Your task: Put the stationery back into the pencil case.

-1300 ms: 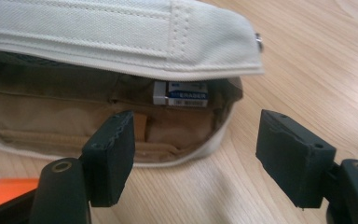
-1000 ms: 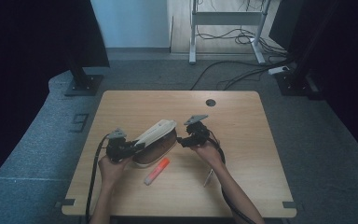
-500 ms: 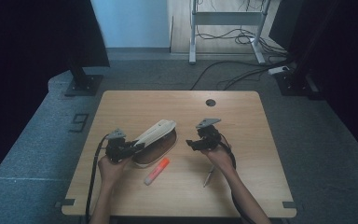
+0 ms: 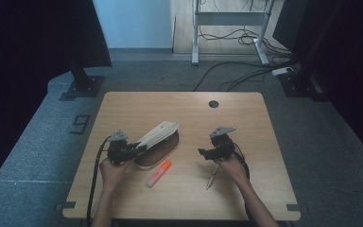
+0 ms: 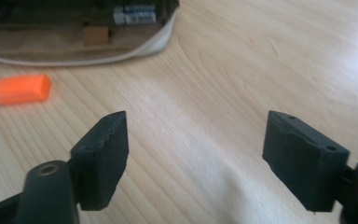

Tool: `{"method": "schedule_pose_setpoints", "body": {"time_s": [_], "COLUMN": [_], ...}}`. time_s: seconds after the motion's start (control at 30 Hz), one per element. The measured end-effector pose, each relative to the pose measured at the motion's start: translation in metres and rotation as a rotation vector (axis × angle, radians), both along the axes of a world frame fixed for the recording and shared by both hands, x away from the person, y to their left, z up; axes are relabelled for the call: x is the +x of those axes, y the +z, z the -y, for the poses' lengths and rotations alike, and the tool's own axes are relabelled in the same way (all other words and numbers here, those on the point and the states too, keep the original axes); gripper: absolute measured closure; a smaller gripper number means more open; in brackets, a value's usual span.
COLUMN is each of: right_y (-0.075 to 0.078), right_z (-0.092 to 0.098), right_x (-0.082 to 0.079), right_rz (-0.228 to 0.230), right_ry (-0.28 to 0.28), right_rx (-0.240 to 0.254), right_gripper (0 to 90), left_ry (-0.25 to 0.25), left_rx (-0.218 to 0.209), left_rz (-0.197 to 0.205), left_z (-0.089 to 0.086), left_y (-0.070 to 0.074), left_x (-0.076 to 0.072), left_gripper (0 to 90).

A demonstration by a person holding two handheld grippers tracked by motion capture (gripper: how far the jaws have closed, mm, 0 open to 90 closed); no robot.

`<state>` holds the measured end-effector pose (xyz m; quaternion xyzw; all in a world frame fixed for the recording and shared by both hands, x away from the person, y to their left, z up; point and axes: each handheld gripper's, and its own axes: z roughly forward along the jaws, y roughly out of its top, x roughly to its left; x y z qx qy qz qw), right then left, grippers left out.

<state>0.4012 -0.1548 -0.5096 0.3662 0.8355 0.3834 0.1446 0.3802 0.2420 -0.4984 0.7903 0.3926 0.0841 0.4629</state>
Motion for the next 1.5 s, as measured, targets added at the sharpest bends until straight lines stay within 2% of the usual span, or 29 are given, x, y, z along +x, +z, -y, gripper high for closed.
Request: {"method": "schedule_pose_setpoints", "body": {"time_s": [0.17, 0.47, 0.77, 1.17, 1.33, 1.5], "right_y": [-0.005, -0.009, -0.022, -0.031, -0.036, -0.038], "right_z": [0.01, 0.032, 0.045, 0.053, 0.049, 0.041], "right_x": [-0.008, -0.024, -0.045, -0.061, -0.062, -0.06], "right_rz": [-0.005, -0.004, -0.029, -0.036, -0.035, -0.024], "right_ry": [-0.03, -0.054, -0.064, -0.073, -0.069, -0.055], "right_rx": [-0.015, -0.027, -0.03, -0.058, -0.066, -0.087], "right_gripper": [13.1, 13.0, 12.1, 10.1, 4.5, 2.7], "left_ry": [0.0, 0.002, 0.001, -0.002, -0.004, -0.005], "left_rx": [0.001, 0.0, -0.002, -0.004, -0.002, -0.002], "left_rz": [0.001, 0.002, 0.003, 0.001, 0.001, 0.001], "left_z": [0.0, 0.001, 0.0, 0.0, 0.0, 0.0], "left_y": [0.0, 0.0, -0.001, -0.002, -0.002, -0.002], "left_x": [0.0, 0.0, -0.001, 0.0, 0.0, 0.0], "left_gripper": [71.2, 71.1, 71.0, 70.8, 70.7, 70.7]}}
